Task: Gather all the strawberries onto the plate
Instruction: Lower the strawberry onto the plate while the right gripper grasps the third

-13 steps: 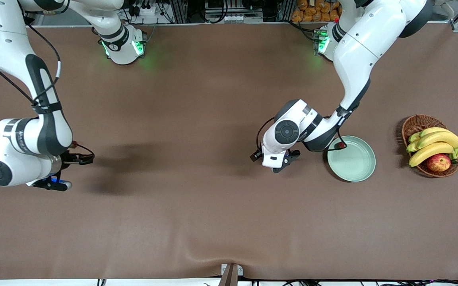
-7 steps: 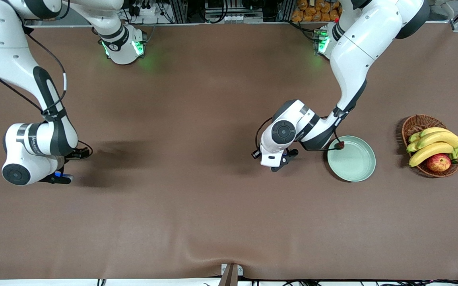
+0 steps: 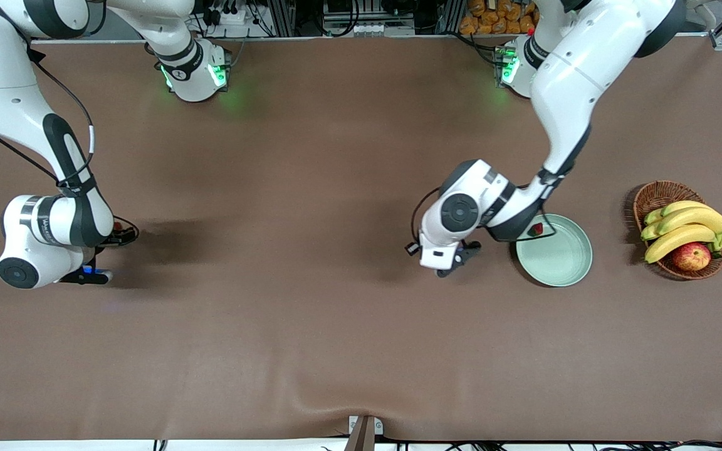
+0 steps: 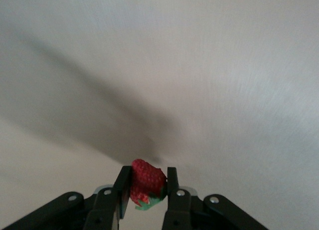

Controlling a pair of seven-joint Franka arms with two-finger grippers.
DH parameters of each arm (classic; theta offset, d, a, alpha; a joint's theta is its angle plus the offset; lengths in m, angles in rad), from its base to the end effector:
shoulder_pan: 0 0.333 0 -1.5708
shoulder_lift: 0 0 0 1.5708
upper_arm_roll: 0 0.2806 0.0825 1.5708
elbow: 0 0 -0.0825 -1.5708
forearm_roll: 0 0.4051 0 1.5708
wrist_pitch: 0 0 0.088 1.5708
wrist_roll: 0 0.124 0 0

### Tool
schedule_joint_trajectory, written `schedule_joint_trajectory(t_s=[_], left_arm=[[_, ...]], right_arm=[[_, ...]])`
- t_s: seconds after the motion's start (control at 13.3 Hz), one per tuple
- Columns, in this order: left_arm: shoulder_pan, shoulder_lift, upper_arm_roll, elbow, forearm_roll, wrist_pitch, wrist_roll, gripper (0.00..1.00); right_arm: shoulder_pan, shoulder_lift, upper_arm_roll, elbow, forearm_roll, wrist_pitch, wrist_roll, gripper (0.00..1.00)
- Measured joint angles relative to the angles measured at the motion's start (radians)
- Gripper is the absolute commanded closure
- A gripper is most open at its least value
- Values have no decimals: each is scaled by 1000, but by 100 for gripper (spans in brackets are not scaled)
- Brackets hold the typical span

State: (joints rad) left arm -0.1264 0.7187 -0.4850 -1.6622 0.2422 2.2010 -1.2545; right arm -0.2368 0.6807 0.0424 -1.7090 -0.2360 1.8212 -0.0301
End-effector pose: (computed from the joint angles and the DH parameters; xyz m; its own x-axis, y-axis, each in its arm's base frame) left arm 0.5598 -0.3582 0.1610 0.8258 0.5436 -0.1501 0.5447 -0.8378 -0.0375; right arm 0.5715 -0.1355 0.1093 0.8358 -0.0689 -0.5447 -0.0053 -0.9931 0.1174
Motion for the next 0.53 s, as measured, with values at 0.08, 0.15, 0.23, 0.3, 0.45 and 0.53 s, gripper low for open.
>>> schedule_joint_trajectory(t_s=[0.08, 0.15, 0.23, 0.3, 0.45, 0.53], left_arm=[[31, -32, 0, 3, 0, -45, 65, 94], [68, -64, 1, 4, 0, -96, 136, 92], [105, -91, 1, 3, 0, -142, 205, 91], [140, -109, 1, -1, 0, -175, 262, 91], [205, -126, 2, -23, 0, -196, 361, 89], [233, -127, 3, -36, 1, -196, 412, 88]], right_arm=[[-4, 0, 0, -4, 0, 2, -19, 8], [-10, 1, -1, -6, 0, 3, -32, 13], [-16, 2, -1, -8, 0, 4, -49, 21], [-23, 4, -1, -9, 0, 5, -74, 32], [-38, 9, -2, -11, 0, 8, -115, 53], [-43, 10, -2, -12, 0, 9, -124, 62]])
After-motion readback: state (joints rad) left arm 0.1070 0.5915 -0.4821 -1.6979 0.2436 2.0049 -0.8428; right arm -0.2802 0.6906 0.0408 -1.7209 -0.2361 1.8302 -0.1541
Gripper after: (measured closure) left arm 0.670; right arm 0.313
